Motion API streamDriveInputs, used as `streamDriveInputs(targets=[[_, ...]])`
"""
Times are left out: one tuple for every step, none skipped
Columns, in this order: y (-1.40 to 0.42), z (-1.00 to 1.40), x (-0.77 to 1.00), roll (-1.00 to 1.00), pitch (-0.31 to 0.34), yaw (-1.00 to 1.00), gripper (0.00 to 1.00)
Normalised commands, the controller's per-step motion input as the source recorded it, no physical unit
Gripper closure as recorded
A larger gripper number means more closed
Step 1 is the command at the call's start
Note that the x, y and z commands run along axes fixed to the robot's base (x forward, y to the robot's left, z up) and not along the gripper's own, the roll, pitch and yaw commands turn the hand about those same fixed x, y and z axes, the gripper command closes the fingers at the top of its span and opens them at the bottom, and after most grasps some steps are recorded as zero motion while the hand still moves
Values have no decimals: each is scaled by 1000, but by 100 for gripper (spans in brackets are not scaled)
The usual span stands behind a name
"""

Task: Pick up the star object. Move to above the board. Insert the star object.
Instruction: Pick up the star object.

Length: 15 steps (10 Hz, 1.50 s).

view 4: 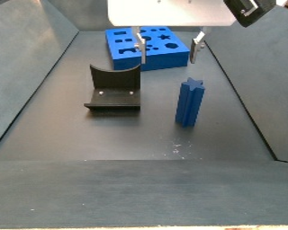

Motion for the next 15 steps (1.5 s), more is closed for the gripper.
streamDriveInputs(targets=[[317, -217, -346, -103, -89, 0, 0], [751, -360, -569, -631, -297, 3, 0], [54, -94, -246, 0, 0, 0, 0], [-23, 0, 0, 0, 0, 0, 0], [451, -86, -297, -226, -80, -49, 0], [640, -277, -654, -206, -206, -71, 0], [646, -366, -611, -146, -229, 0, 0], [-23, -26, 0, 0, 0, 0, 0], [0, -889, -111, 0, -391, 0, 0], [0, -631, 0, -46, -337, 0, 0], [-40, 0, 0, 0, 0, 0, 0], [-309, -517, -20, 189, -251, -40, 0], [0, 14, 0, 137, 63, 0, 0], [0, 0, 0, 0, 0, 0, 100], [-20, 0, 0, 14, 0, 0, 100]])
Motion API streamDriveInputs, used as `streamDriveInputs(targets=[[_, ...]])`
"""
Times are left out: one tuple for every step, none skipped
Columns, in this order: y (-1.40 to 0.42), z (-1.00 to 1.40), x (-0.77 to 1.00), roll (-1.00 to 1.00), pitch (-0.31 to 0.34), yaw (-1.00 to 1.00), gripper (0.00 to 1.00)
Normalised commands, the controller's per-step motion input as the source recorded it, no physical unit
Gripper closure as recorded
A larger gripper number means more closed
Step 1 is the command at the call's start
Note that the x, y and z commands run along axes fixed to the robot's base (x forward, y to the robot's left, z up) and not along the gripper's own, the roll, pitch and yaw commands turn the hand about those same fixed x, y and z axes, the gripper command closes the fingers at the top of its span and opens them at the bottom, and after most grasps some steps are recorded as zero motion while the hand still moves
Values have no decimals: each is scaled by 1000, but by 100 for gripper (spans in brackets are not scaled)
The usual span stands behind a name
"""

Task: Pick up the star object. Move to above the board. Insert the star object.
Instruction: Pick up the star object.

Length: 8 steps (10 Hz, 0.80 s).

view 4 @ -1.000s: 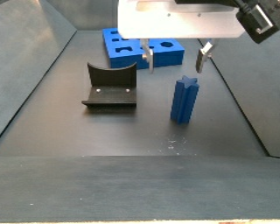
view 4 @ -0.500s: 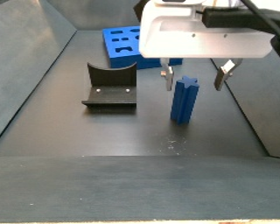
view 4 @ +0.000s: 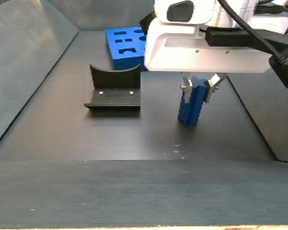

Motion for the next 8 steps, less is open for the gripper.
streamDriveInputs(targets=[[0, 0, 0, 0, 0, 0, 100], [0, 0, 0, 0, 0, 0, 100], [0, 0, 0, 0, 0, 0, 100], [0, 0, 0, 0, 0, 0, 100], [0, 0, 0, 0, 0, 0, 100], [0, 0, 0, 0, 0, 0, 100], [0, 0, 0, 0, 0, 0, 100], [0, 0, 0, 0, 0, 0, 100]])
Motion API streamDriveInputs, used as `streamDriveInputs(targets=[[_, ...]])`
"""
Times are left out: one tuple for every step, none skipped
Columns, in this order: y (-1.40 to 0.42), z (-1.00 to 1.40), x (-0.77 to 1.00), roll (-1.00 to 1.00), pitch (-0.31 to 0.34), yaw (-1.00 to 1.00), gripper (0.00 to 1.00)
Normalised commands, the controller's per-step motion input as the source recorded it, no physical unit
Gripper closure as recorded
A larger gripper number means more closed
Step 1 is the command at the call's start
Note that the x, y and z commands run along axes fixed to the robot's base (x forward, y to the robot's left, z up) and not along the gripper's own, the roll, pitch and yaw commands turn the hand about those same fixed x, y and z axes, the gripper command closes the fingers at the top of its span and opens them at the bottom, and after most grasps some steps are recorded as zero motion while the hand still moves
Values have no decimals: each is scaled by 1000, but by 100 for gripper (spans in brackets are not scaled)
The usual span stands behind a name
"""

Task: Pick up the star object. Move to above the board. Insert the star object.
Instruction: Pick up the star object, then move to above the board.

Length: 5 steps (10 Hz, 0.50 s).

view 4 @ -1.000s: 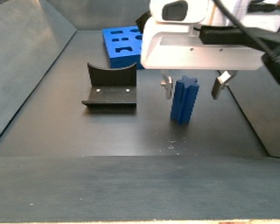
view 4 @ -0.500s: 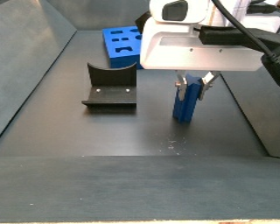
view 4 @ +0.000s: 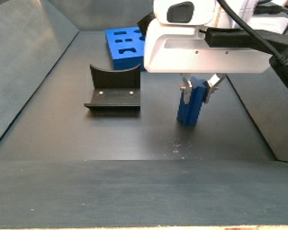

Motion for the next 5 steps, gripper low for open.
streamDriveInputs(targets=[[0, 0, 0, 0, 0, 0, 100], [0, 0, 0, 0, 0, 0, 100], [0, 0, 0, 0, 0, 0, 100], [-150, 1000, 144, -128, -9, -247, 100], [-174, 1000, 155, -134, -11, -200, 100]])
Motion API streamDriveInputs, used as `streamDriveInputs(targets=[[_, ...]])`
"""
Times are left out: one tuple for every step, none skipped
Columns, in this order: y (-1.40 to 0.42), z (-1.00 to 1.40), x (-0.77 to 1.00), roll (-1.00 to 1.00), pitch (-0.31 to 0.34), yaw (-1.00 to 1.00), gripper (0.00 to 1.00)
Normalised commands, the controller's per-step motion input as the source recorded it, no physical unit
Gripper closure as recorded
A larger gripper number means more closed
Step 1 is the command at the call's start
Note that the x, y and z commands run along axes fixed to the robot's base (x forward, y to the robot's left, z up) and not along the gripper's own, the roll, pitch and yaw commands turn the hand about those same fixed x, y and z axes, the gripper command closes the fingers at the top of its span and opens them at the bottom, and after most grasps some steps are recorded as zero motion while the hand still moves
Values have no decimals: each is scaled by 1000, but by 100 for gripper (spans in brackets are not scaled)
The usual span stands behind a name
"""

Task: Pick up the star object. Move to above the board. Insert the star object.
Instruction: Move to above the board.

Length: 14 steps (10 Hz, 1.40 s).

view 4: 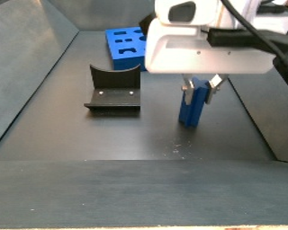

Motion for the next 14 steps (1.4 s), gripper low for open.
streamDriveInputs(targets=[[-159, 1000, 140, -127, 27, -146, 100], [-137, 1000, 129, -101, 54, -94, 100], [-133, 1000, 125, -80, 66, -68, 100], [-121, 1000, 120, -48, 78, -46, 100], [-115, 1000, 117, -32, 82, -37, 100], [-106, 1000, 110, -3, 92, -20, 100], [-100, 1000, 103, 18, 96, -9, 100], [-88, 1000, 91, 42, 104, 4, 100], [-85, 1000, 87, 52, 105, 9, 100], [-74, 1000, 73, 74, 109, 18, 100], [-67, 1000, 66, 80, 112, 21, 100], [-47, 837, 46, 84, 112, 23, 100], [-36, 691, 33, 77, 110, 21, 100], [-22, 495, 21, 69, 103, 18, 100]])
